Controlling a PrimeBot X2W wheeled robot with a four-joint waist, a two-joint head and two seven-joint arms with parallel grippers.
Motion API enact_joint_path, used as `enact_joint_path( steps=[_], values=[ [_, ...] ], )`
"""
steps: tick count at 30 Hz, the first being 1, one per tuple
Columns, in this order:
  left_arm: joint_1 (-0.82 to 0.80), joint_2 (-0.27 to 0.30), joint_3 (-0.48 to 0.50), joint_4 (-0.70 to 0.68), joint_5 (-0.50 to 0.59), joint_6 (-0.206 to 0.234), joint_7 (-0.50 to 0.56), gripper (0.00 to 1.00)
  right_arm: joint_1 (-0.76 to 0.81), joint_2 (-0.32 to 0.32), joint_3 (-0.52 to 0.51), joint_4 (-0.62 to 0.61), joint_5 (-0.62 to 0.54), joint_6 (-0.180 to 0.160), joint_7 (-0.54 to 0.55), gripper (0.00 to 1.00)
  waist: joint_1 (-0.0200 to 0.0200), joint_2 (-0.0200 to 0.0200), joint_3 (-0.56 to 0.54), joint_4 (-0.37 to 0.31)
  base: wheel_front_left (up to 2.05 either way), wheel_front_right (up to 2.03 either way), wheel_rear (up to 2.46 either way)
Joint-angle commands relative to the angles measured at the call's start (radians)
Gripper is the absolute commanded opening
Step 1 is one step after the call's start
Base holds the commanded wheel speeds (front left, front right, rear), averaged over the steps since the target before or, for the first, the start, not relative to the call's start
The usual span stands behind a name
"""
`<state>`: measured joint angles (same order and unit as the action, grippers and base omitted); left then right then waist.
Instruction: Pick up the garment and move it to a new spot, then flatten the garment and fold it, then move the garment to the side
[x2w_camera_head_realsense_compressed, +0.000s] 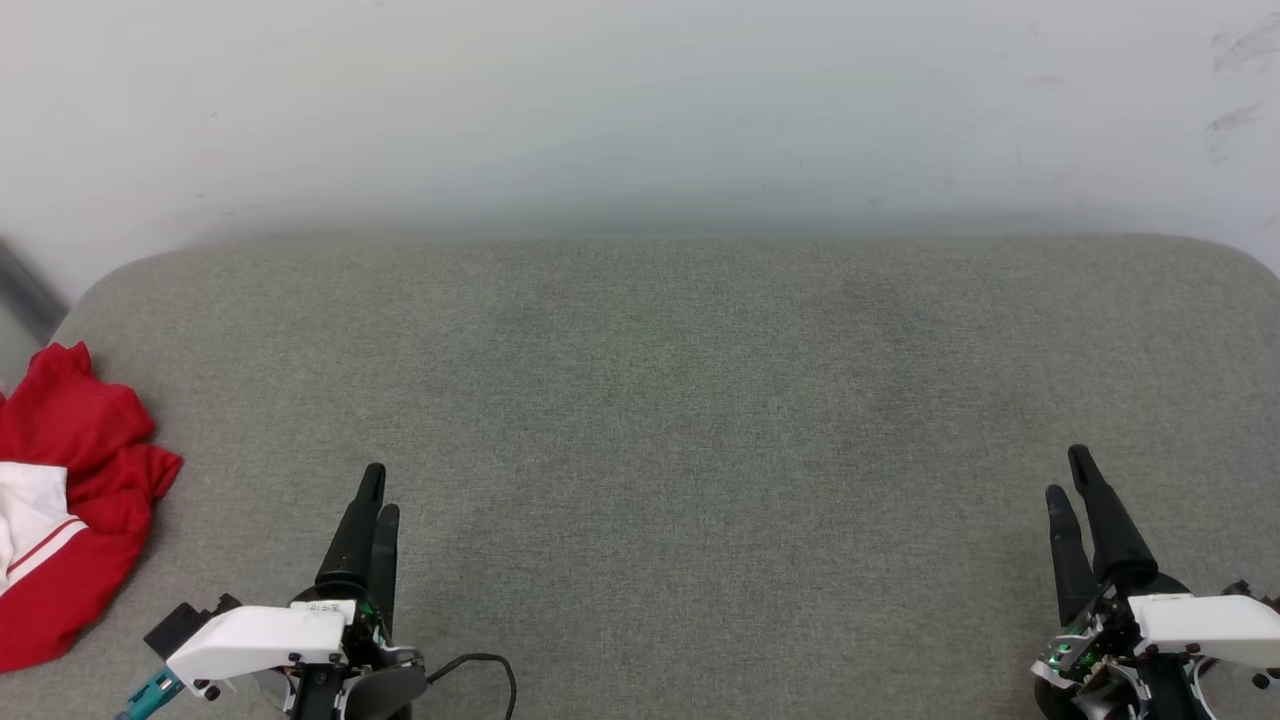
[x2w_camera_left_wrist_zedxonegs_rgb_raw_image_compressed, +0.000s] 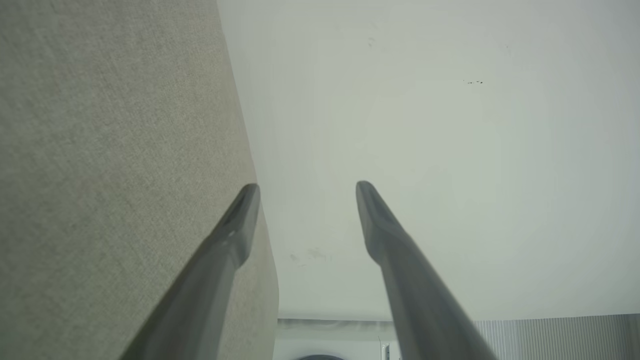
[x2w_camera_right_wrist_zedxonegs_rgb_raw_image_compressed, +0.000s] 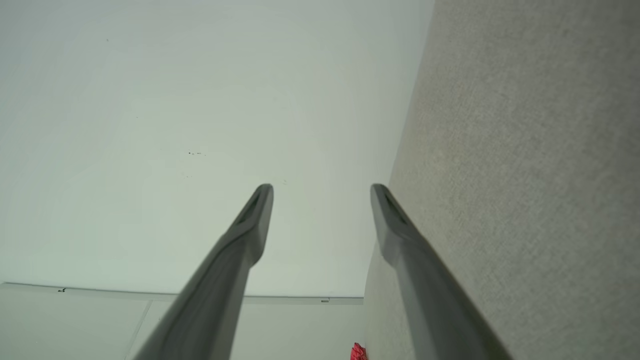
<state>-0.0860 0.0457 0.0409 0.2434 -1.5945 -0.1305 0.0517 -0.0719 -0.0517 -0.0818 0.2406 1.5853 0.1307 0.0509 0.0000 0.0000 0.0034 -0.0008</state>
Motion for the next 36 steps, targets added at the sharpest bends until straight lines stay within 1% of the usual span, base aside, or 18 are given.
enact_joint_path(
  steps=[1,5,8,18,36],
  values=[
    [-0.030,0.003,-0.011,-0.026,0.014,0.000,-0.012,1.00,-0.019,-0.002,0.007,-0.026,-0.015,0.000,-0.013,1.00,0.0000,0.0000,0.000,0.000,0.00,0.00,0.00],
    [-0.033,0.003,-0.030,-0.044,0.060,0.000,-0.030,1.00,-0.018,-0.007,0.016,-0.041,-0.049,0.000,-0.031,1.00,0.0000,0.0000,-0.001,0.001,0.00,0.00,0.00],
    [-0.034,0.003,-0.038,-0.058,0.114,0.000,-0.043,1.00,-0.018,-0.011,0.018,-0.056,-0.101,0.000,-0.044,1.00,0.0000,0.0000,-0.001,0.001,0.00,0.00,0.00],
    [-0.034,0.004,-0.060,-0.115,0.279,0.000,-0.083,1.00,-0.016,-0.009,0.031,-0.100,-0.337,0.000,-0.083,1.00,0.0000,0.0000,-0.004,0.003,0.00,0.00,0.00],
    [-0.036,0.019,-0.118,-0.133,0.661,0.000,-0.146,1.00,-0.006,-0.009,0.048,-0.121,-0.774,0.000,-0.144,1.00,0.0000,0.0000,-0.009,0.004,0.00,0.00,0.00]
  ],
)
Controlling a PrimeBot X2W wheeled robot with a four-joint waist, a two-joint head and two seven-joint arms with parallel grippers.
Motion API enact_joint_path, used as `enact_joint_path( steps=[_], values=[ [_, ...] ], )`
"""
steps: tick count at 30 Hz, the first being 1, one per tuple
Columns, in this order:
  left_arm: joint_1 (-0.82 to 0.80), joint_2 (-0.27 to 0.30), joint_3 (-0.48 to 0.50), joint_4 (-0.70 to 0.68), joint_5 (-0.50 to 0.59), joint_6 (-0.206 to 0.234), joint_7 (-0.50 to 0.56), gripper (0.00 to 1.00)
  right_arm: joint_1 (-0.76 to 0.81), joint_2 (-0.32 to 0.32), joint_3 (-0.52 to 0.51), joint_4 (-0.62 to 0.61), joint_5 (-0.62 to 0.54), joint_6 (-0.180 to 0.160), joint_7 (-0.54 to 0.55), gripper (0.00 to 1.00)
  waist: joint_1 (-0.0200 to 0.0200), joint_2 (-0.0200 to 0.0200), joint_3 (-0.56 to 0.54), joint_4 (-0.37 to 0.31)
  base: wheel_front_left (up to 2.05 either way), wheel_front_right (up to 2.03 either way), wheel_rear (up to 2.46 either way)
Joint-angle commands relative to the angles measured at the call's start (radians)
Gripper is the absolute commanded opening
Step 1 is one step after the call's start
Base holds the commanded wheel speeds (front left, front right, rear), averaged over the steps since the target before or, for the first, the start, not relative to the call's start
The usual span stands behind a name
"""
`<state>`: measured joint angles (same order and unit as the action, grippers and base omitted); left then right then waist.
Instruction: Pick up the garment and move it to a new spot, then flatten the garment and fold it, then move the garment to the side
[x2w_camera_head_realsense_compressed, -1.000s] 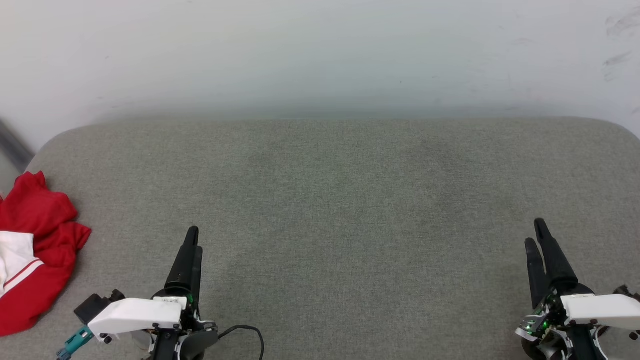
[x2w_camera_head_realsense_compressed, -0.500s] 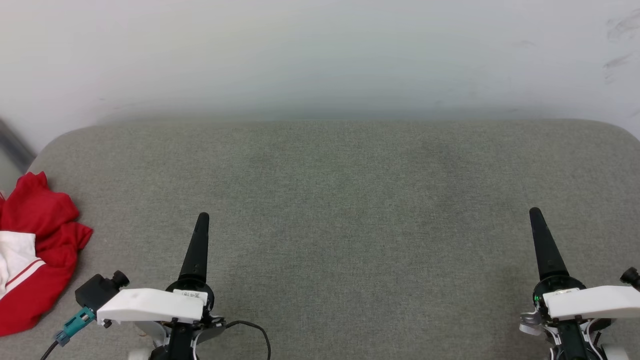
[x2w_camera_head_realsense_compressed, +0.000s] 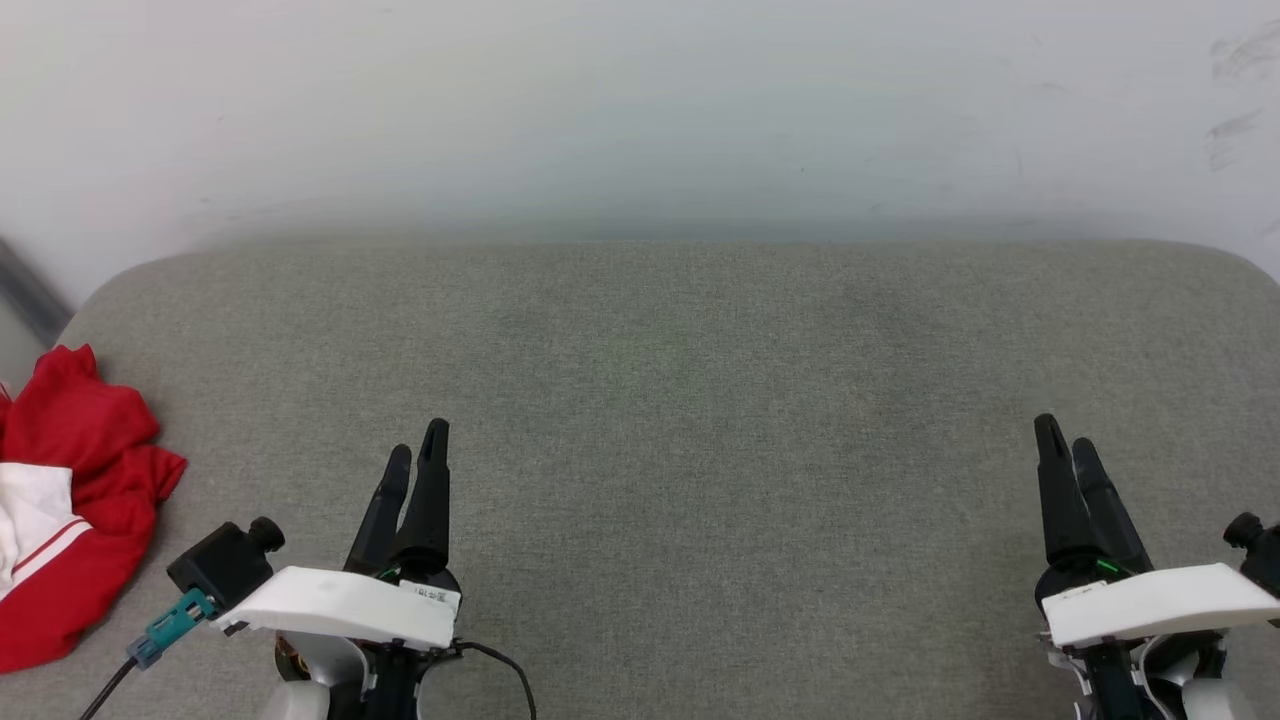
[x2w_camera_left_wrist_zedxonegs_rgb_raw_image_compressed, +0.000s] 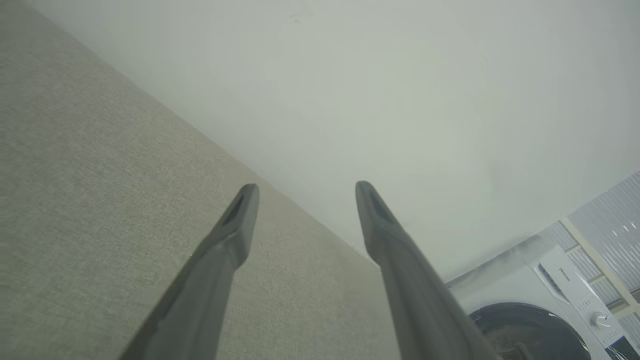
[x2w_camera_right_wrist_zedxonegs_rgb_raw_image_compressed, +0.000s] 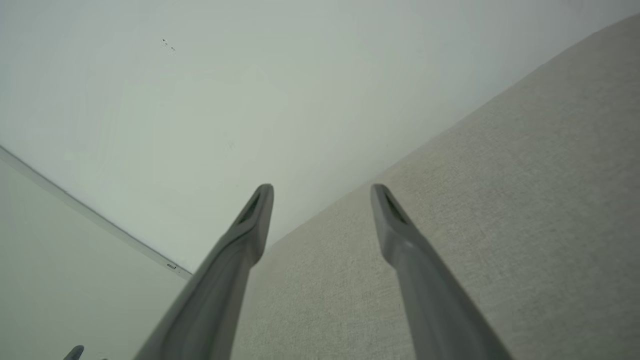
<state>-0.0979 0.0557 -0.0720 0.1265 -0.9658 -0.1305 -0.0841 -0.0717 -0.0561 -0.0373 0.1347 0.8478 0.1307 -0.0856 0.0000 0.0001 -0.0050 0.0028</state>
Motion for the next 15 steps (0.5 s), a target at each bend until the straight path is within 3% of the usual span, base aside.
enact_joint_path(
  steps=[1,15],
  values=[
    [-0.025,0.010,-0.007,-0.016,0.051,0.000,-0.012,1.00,-0.006,-0.005,0.004,-0.016,-0.058,0.000,-0.009,1.00,0.0000,-0.0001,0.000,0.000,0.00,0.00,0.00],
    [-0.032,0.027,-0.048,-0.003,0.297,0.000,-0.054,1.00,0.001,0.000,-0.003,-0.040,-0.322,0.000,0.000,1.00,0.0000,-0.0001,-0.002,0.003,0.00,0.00,0.00]
  ],
)
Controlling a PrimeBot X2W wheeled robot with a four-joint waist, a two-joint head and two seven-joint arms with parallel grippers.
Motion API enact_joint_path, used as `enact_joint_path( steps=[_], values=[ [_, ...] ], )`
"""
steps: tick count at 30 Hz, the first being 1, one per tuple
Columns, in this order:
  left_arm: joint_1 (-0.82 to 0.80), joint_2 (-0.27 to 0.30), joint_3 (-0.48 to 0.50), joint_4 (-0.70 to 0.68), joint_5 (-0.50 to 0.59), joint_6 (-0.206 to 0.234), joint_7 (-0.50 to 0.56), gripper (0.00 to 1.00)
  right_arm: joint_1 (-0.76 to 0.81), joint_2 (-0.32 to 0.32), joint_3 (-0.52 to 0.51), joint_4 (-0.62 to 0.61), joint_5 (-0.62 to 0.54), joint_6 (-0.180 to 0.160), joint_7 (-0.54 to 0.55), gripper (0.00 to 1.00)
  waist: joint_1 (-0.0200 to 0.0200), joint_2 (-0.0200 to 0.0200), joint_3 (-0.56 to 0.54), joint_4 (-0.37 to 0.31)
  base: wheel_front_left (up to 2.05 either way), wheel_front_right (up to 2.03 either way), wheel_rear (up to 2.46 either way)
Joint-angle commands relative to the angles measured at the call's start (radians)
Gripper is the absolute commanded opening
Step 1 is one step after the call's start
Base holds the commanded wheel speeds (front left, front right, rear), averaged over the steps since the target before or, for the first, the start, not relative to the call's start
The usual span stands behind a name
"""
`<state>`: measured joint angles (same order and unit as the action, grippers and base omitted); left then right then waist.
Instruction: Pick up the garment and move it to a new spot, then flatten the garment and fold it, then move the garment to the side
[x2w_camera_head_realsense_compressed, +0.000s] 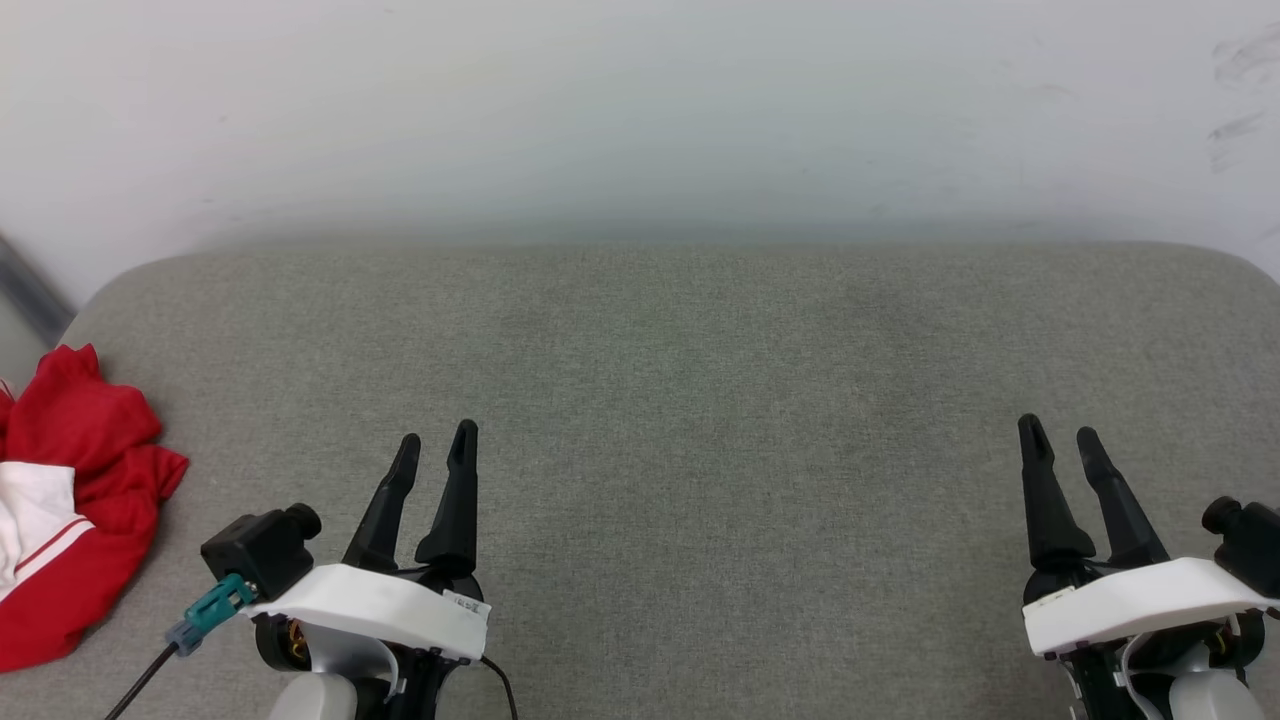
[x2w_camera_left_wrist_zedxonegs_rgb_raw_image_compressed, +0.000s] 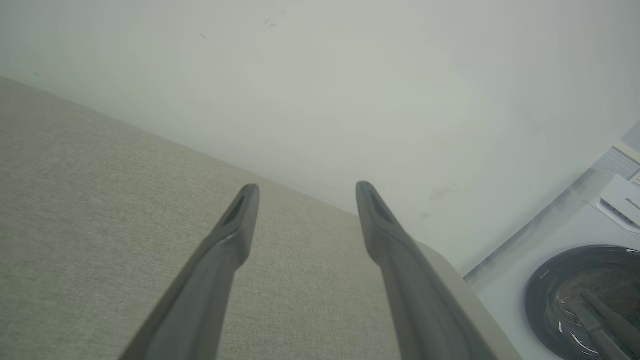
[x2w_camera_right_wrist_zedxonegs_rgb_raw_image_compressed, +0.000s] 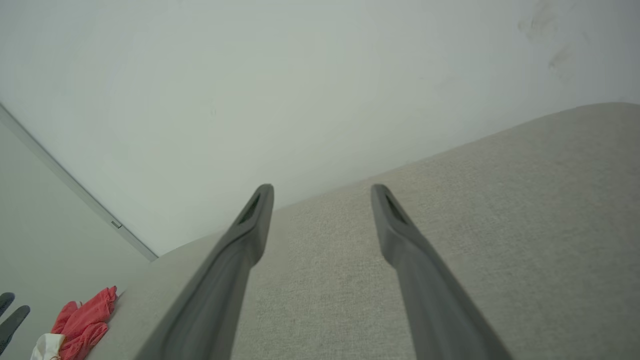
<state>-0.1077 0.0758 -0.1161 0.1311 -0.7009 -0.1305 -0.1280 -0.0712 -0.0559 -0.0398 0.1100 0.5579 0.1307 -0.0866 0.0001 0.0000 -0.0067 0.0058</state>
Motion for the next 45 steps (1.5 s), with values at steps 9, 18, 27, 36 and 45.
enact_joint_path(
  steps=[9,18,27,36,45],
  values=[
    [-0.026,0.009,-0.010,0.010,0.185,0.000,-0.034,1.00,0.004,0.004,-0.004,-0.028,-0.175,0.000,0.010,1.00,-0.0001,0.0000,-0.002,0.001,0.00,0.00,0.00],
    [-0.029,0.010,-0.013,0.021,0.298,0.000,-0.056,1.00,0.011,0.006,-0.019,-0.037,-0.292,0.000,0.015,1.00,-0.0001,0.0000,-0.004,0.002,0.00,0.00,0.00],
    [-0.026,0.016,-0.021,0.030,0.379,0.000,-0.073,1.00,0.016,0.006,-0.029,-0.046,-0.368,0.000,0.020,1.00,-0.0001,0.0000,-0.006,0.001,0.00,0.00,0.00],
    [-0.029,0.013,-0.026,0.044,0.450,0.000,-0.092,1.00,0.022,0.006,-0.031,-0.054,-0.434,0.000,0.014,1.00,-0.0001,0.0000,-0.008,0.002,0.00,0.00,0.00],
    [-0.029,0.005,-0.019,0.074,0.498,0.000,-0.110,1.00,0.025,0.007,-0.044,-0.059,-0.472,0.000,-0.002,1.00,-0.0001,0.0000,-0.008,0.003,0.00,0.00,0.00]
  ],
)
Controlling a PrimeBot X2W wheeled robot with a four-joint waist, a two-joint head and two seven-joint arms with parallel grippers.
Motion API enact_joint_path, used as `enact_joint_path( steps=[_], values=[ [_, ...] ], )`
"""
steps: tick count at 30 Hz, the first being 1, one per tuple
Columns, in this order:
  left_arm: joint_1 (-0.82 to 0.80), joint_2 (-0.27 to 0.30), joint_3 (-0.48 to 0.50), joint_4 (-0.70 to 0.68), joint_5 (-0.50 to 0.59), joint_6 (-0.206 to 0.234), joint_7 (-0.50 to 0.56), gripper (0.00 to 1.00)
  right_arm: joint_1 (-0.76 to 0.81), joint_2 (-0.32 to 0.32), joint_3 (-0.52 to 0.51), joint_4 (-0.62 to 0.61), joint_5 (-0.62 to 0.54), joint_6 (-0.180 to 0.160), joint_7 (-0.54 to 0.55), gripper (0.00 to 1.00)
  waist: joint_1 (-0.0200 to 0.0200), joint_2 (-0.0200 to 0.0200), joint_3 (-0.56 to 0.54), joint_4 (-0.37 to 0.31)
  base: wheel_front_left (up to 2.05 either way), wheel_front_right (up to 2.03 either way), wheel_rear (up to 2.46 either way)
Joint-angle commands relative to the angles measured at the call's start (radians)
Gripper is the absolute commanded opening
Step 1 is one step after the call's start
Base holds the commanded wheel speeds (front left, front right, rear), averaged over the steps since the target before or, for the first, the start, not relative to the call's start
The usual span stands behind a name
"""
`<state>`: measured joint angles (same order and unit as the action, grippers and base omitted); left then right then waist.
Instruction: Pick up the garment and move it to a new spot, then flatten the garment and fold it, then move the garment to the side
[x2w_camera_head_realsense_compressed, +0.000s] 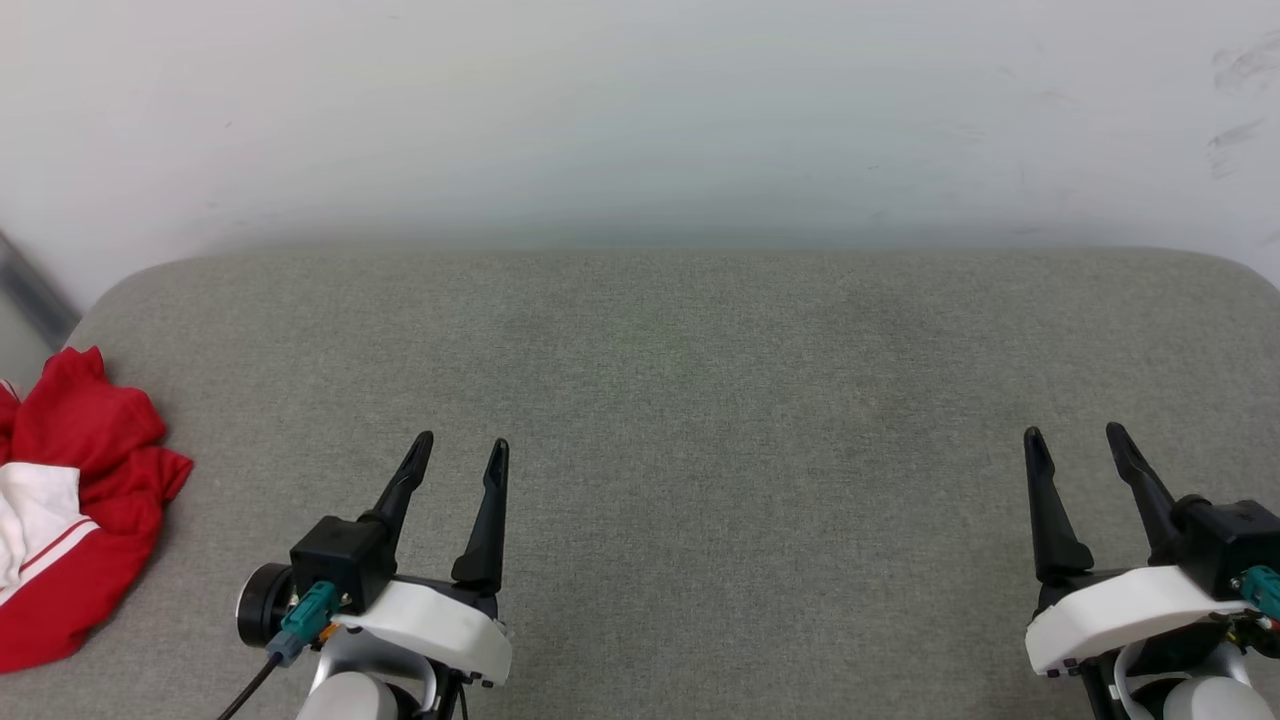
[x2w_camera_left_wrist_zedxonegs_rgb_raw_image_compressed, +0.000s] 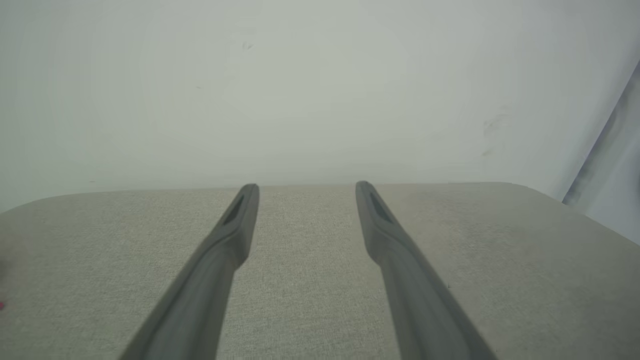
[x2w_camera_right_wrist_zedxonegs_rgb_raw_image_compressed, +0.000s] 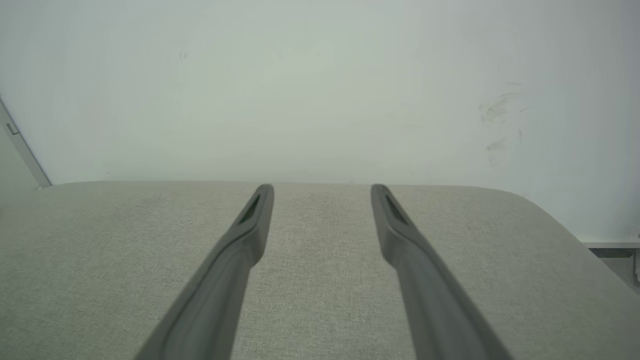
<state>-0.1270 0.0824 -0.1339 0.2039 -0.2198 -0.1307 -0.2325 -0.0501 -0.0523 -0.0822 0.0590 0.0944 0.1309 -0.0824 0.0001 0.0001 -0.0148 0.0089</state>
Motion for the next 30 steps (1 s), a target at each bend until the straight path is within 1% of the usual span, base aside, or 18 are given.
enact_joint_path(
  steps=[1,16,30],
  values=[
    [-0.010,-0.003,0.002,0.006,0.020,0.000,-0.008,1.00,0.004,0.003,-0.002,-0.007,-0.016,0.000,-0.008,1.00,-0.0001,-0.0001,0.000,0.000,0.00,0.00,0.00],
    [-0.024,-0.016,0.020,0.072,0.079,0.000,-0.035,1.00,0.010,0.003,-0.019,0.005,-0.086,0.000,-0.035,1.00,-0.0001,-0.0001,0.001,0.004,0.00,0.00,0.00],
    [-0.034,-0.024,0.035,0.087,0.059,0.000,-0.033,1.00,0.007,0.003,-0.029,0.013,-0.065,0.000,-0.041,1.00,-0.0001,-0.0001,0.002,0.012,0.00,0.00,0.00]
  ],
)
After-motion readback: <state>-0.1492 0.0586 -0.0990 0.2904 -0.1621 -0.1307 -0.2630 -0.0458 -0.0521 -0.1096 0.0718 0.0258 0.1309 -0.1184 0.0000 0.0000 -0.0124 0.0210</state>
